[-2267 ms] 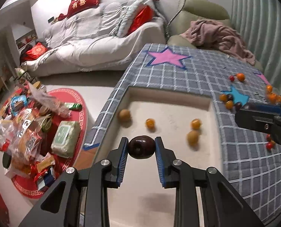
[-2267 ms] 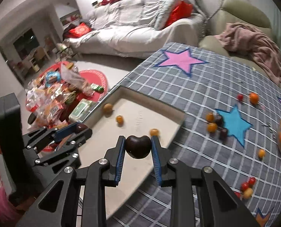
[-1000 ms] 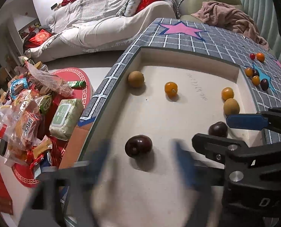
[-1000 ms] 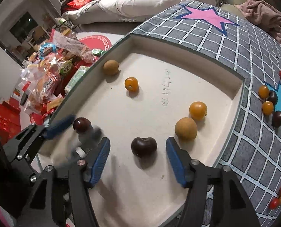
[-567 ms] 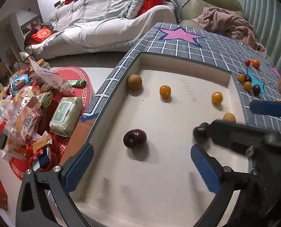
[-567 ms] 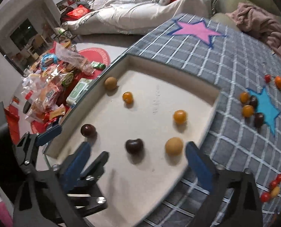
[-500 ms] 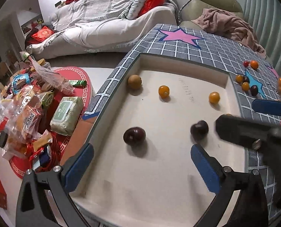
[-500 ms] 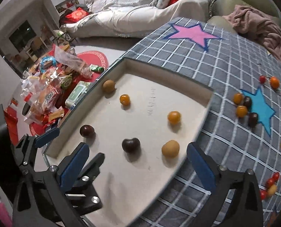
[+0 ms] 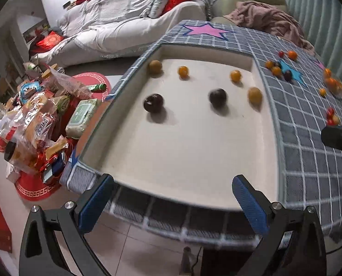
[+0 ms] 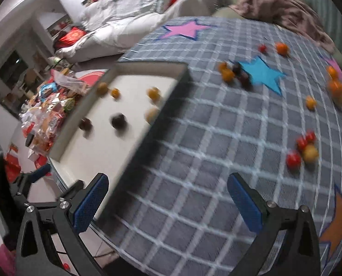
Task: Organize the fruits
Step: 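Move both open grippers back over the fruits on the cloth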
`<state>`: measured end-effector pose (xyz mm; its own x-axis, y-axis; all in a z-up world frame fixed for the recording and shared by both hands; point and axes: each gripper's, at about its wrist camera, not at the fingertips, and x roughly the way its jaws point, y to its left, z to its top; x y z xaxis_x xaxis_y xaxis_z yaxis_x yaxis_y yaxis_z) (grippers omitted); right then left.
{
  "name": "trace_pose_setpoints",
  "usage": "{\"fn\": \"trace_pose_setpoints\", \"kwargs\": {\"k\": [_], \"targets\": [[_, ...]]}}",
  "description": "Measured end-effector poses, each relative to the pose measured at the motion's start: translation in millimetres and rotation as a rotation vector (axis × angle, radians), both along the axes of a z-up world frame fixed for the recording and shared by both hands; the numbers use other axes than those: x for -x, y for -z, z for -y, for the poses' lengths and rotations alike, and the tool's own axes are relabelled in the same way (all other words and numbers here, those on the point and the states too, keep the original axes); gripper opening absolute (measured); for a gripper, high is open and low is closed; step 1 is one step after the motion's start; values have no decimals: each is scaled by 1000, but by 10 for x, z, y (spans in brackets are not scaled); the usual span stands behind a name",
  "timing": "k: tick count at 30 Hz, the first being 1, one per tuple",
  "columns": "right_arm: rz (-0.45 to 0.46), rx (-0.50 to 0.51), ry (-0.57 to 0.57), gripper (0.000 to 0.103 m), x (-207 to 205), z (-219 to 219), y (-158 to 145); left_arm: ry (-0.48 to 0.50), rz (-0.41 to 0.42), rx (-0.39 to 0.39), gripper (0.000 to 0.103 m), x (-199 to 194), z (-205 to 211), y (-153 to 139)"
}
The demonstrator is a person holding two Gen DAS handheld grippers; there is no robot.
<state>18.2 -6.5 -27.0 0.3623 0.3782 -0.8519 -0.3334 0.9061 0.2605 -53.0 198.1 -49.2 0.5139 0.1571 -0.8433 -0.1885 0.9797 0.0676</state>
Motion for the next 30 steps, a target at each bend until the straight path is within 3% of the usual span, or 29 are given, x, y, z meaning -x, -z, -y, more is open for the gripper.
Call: {"fn": "trace_pose_setpoints", "kwargs": {"k": [8,12,16,19,30], "targets": [[-14,-19,144,103,145,705,92,123,33,-37,103,9,519,-207],[-3,-18,196,103,148,985,66,196,31,-62,103,-125,854,-287],[18,-22,252,103,112,1308,4,260,-10,-20,103,-343,1139,-301],[26,-18,300,103,79,1570,-23,291,-17,-35,103,-491,1368,-290],[9,8,348,103,-341,1897,57,380,-33,-56,103,-902,2061,-135]]}}
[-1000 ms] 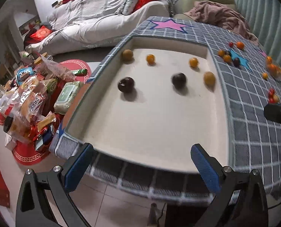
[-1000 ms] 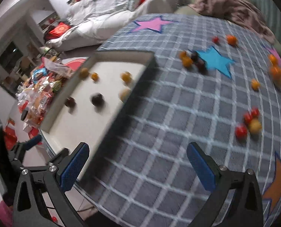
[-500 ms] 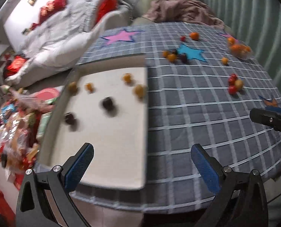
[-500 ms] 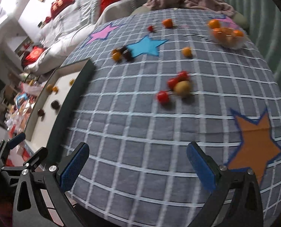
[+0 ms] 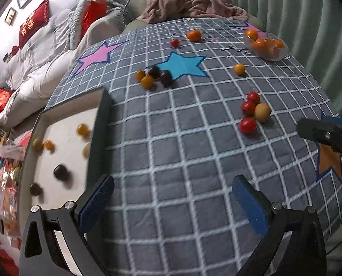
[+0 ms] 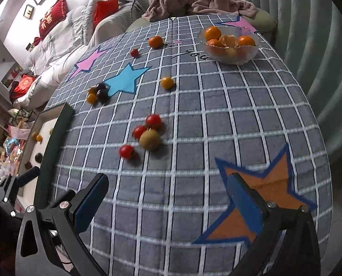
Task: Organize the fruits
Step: 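Move both open grippers back over the fruits on the cloth, then grasp an orange cherry tomato with the right gripper while the left grasps a red one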
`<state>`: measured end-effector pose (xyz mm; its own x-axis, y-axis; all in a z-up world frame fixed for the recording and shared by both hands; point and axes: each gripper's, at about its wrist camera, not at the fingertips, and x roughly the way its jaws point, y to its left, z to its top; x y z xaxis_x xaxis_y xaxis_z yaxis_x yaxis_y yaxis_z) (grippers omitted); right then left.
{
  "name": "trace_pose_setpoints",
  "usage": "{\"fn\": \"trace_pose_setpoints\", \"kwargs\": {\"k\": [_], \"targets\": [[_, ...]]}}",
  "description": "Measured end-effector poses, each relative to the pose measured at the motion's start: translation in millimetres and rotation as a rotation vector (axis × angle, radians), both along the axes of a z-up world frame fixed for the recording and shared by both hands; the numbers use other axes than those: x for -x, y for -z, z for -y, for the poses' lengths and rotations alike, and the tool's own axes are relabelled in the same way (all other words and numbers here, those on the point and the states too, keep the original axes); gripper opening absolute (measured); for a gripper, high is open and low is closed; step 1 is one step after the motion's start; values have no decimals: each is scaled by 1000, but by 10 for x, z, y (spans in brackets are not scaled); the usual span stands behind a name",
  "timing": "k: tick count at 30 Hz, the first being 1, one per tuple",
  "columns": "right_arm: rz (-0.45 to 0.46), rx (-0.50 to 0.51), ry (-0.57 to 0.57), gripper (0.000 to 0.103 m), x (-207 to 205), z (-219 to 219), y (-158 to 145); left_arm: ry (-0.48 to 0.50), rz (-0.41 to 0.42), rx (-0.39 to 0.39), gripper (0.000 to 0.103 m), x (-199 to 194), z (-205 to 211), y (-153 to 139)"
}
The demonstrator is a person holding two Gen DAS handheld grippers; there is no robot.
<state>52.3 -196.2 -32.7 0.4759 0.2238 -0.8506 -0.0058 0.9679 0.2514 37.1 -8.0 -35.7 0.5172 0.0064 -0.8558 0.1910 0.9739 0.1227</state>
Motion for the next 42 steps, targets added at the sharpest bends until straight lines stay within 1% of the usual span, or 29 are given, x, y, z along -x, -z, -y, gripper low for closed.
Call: {"fn": "trace_pose_setpoints", "kwargs": {"k": [4,8,13,16,18,20,21,22,23,24,26,27,29,30,31,32,33,34,35,36,37,38,39,40,41,42], "targets": [[-7,21,-5,103,-249,-20,52,12,18,10,103,-135,174,7],[-22,21,-15,103,-397,-72,142,38,31,2,103,-228,313,46],[-5,10,16,103,-546,9,183,41,33,23,103,-294,370,94],[-7,-9,35,102,-683,65,201,41,37,21,103,-361,438,115],[-5,-13,30,102,-818,48,221,44,44,24,103,-396,488,128],[7,6,9,101,-923,-6,227,52,57,22,103,-425,546,140],[12,17,-3,100,-968,-35,229,58,61,18,95,-441,577,152],[17,29,-15,98,-1019,-66,234,61,61,13,90,-457,597,166],[20,40,-25,93,-1082,-93,246,66,55,19,88,-469,605,177],[21,45,-31,90,-1130,-108,261,68,49,29,88,-484,615,188],[9,61,-43,80,-1251,-150,327,74,50,28,88,-506,648,209],[4,63,-48,78,-1274,-161,343,77,50,27,88,-511,657,218],[26,99,-72,75,-1326,-235,342,78,43,22,88,-533,673,257],[31,116,-83,75,-1340,-267,341,77,34,24,88,-549,677,282],[36,129,-98,71,-1342,-310,342,76,30,23,88,-555,681,301],[46,156,-111,65,-1338,-360,342,75,26,24,88,-558,690,318],[53,171,-117,60,-1332,-379,344,74,30,30,86,-557,691,320],[66,195,-124,46,-1316,-407,344,78,30,39,83,-554,698,317],[72,202,-123,32,-1309,-409,345,81,29,44,78,-551,710,318],[75,196,-120,27,-1306,-396,343,85,29,47,72,-552,719,313],[76,171,-117,20,-1300,-362,342,88,30,49,69,-547,732,307],[73,124,-109,13,-1287,-299,341,91,30,55,58,-541,743,301],[72,88,-100,11,-1263,-243,340,97,25,71,44,-536,750,294],[73,69,-95,11,-1252,-211,338,100,20,81,37,-528,754,291],[75,45,-86,11,-1205,-143,325,103,14,92,28,-522,758,288],[77,36,-84,11,-1189,-124,317,108,12,96,24,-515,764,288]]}}
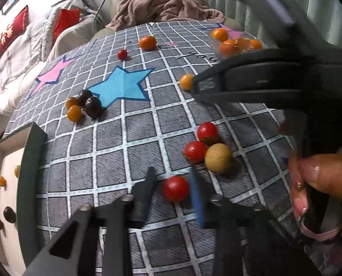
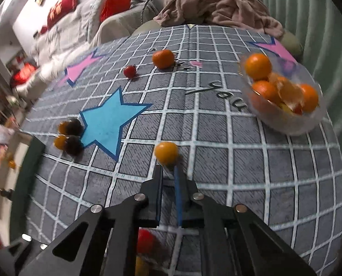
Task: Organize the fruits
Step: 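Grasp an orange cherry tomato with the right gripper while the left grasps a red one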
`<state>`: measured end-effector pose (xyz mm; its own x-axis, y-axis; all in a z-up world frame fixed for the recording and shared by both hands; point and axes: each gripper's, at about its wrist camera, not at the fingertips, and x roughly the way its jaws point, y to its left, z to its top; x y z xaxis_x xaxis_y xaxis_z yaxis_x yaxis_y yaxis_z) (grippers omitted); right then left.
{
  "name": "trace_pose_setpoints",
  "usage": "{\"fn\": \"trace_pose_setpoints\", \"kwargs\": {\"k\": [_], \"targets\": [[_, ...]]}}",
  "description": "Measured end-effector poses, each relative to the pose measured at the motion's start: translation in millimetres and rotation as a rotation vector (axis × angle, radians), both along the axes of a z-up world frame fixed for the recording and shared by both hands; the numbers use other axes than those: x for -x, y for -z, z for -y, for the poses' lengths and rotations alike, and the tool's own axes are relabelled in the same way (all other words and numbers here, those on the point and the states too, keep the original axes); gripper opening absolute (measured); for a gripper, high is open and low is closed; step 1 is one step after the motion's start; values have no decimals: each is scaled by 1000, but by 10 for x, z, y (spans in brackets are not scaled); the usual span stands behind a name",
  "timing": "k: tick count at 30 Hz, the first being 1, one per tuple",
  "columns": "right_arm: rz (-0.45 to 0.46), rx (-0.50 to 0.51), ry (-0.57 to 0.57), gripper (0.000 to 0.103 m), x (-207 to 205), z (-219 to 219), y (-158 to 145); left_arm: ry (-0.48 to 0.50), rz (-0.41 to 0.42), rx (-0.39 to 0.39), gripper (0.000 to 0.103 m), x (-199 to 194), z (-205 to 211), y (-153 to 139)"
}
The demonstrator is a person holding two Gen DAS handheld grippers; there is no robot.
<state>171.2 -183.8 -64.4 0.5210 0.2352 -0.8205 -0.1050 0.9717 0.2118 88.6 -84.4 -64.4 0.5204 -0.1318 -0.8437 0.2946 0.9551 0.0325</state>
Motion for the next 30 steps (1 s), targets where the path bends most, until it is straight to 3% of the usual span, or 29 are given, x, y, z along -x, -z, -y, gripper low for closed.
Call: {"fn": "trace_pose_setpoints", "kwargs": {"k": [9,12,16,22,27,28,30], "targets": [[13,-63,13,11,399,234,-99,-21,-21,43,23,81,-160,-10],[17,-24,-4,11,388,183,-89,-31,-19,40,23,79,-216,-3],[18,-11,-20,31,206,61,-62,-45,-20,40,23,61,-257,5],[25,33,-28,35,-119,-144,31,-54,-25,47,23,44,-281,4],[39,51,-30,33,-205,-231,42,-58,-24,50,23,49,-286,1],[36,45,-35,22,-193,-223,47,-59,-24,51,23,49,-287,2],[44,22,-26,22,-151,-181,36,-60,-23,52,23,48,-291,2]]}}
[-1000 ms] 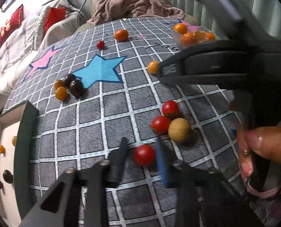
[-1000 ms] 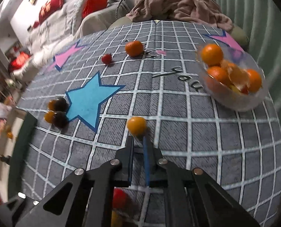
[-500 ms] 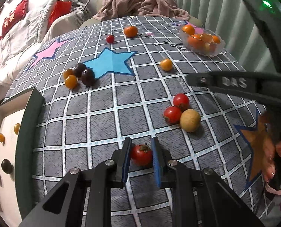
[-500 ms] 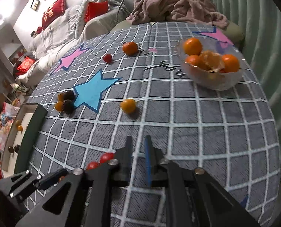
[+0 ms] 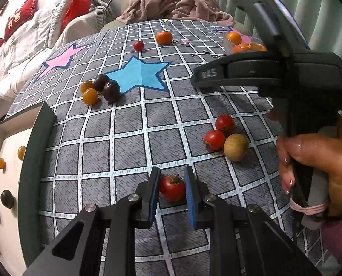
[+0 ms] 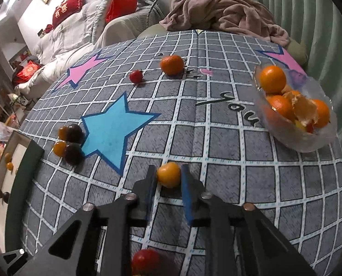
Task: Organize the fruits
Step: 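Grasp an orange cherry tomato with the right gripper while the left grasps a red one, then carry both tomatoes over the white tray and open both grippers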
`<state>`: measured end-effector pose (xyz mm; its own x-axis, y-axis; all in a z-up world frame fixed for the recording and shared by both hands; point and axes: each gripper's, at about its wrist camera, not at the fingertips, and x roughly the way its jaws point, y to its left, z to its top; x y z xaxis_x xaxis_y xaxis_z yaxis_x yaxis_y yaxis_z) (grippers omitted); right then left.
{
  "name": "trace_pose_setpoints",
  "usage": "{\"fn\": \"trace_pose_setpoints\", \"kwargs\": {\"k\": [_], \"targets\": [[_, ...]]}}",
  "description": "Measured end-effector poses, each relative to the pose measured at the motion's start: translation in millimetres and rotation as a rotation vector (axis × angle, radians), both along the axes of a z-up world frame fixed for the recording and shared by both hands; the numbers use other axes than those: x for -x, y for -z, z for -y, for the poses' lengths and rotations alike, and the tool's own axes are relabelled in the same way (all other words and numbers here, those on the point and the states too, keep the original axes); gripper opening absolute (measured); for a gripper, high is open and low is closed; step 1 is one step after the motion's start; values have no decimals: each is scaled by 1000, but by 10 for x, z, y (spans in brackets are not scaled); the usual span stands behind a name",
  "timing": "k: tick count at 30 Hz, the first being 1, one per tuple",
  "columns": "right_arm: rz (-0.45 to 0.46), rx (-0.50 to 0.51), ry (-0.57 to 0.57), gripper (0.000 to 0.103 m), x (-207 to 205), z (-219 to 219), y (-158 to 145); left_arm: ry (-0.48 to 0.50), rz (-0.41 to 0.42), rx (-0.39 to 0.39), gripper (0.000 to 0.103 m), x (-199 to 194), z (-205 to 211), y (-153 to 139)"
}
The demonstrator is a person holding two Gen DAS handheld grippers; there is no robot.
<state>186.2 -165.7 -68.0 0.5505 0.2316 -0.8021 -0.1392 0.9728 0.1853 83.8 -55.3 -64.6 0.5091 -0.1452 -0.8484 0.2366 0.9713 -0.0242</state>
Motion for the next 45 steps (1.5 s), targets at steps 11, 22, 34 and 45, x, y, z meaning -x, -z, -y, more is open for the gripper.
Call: {"fn": "trace_pose_setpoints", "kwargs": {"k": [11,22,34,45], "targets": [[12,-91,17,22,450,321,-146,-17,1,31,23,19,-96,-20],[-5,-133,-4,22,838,244,-246,-56,8,32,23,127,-358,-76],[20,-156,-57,22,1191,-32,-470,-69,47,78,23,431,-744,-329],[41,-158,-102,22,1383,-263,-683,-116,95,88,23,719,-1140,-593]]}}
